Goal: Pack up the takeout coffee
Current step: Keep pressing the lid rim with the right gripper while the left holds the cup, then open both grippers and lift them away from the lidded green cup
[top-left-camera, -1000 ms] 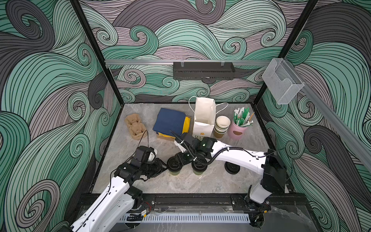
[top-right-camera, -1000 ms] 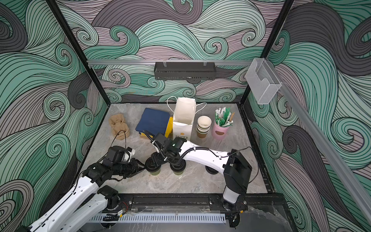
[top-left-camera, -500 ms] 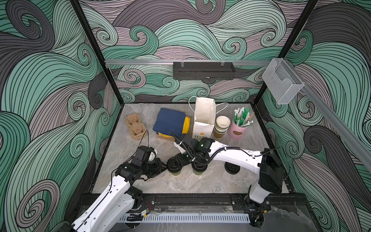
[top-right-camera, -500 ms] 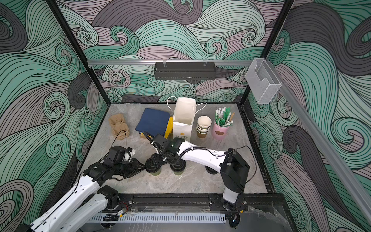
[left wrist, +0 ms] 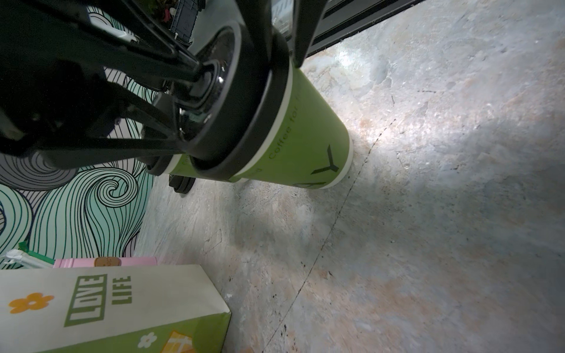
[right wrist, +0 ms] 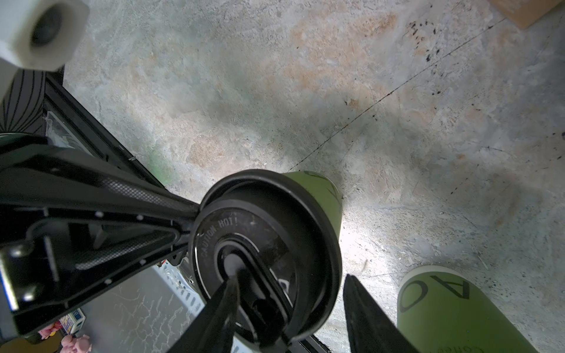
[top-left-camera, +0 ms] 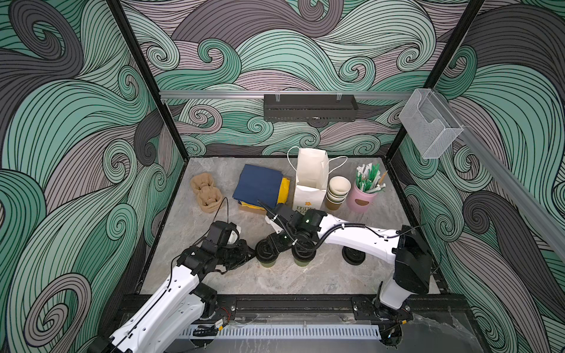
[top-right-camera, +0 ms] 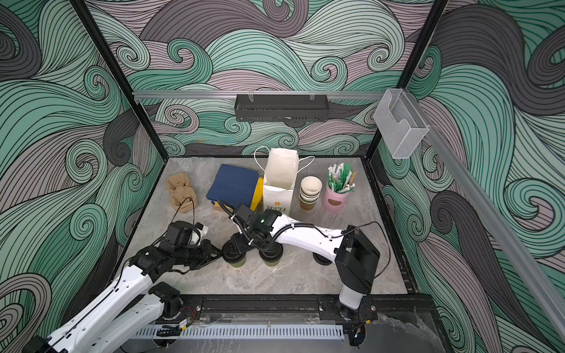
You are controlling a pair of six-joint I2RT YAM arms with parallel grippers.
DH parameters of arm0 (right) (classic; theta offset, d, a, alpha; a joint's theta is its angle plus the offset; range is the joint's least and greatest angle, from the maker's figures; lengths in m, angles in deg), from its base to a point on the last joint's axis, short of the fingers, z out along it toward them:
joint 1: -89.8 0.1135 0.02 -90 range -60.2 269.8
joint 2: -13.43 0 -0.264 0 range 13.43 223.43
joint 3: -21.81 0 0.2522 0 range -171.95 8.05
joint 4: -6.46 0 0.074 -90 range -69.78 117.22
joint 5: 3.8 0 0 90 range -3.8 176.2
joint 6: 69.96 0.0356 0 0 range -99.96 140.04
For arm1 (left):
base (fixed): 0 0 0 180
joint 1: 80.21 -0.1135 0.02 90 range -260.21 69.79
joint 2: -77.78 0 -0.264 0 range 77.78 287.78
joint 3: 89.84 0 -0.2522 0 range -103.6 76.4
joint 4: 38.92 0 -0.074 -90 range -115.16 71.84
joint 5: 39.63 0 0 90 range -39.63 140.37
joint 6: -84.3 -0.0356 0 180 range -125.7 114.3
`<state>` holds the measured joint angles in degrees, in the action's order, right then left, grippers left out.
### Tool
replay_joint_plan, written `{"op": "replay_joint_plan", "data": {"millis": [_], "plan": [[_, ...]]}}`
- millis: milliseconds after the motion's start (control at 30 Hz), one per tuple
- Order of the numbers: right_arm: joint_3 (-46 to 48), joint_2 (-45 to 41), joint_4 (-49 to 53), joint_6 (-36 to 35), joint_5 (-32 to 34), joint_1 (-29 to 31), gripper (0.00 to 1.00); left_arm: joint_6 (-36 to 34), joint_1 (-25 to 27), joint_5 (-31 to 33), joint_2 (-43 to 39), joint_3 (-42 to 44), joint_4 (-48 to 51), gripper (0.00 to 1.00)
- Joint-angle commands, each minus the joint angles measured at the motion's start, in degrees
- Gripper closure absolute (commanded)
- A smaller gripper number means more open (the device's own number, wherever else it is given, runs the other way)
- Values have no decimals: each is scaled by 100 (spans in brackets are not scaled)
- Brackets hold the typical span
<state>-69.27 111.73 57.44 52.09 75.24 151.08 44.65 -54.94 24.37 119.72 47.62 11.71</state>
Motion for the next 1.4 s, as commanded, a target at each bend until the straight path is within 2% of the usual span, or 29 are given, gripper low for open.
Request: {"op": "replay_joint_plan", "data": {"millis": [0, 200, 467, 700, 967, 1133, 1367], "plan": [[25, 169, 172, 52, 50, 18, 44, -189, 51, 379, 171, 1, 532, 88], [24, 174, 163, 64, 13, 18, 44, -305, 80, 386, 253, -223, 547, 87], [33, 174, 165, 73, -1, 24, 44, -340, 80, -45, 158, -496, 41, 80], [7, 114, 172, 84, -16, 16, 44, -385, 79, 45, 80, -633, 114, 79], [-2, -217, -70, 87, 51, 24, 42, -421, 78, 590, -153, -758, 296, 79], [150, -623, -393, 75, 90, 13, 36, -403, 74, 979, -499, -705, 56, 79], [466, -1561, -739, -292, 365, 7, 35, -489, 83, 1887, -1086, -550, -569, 70]]}}
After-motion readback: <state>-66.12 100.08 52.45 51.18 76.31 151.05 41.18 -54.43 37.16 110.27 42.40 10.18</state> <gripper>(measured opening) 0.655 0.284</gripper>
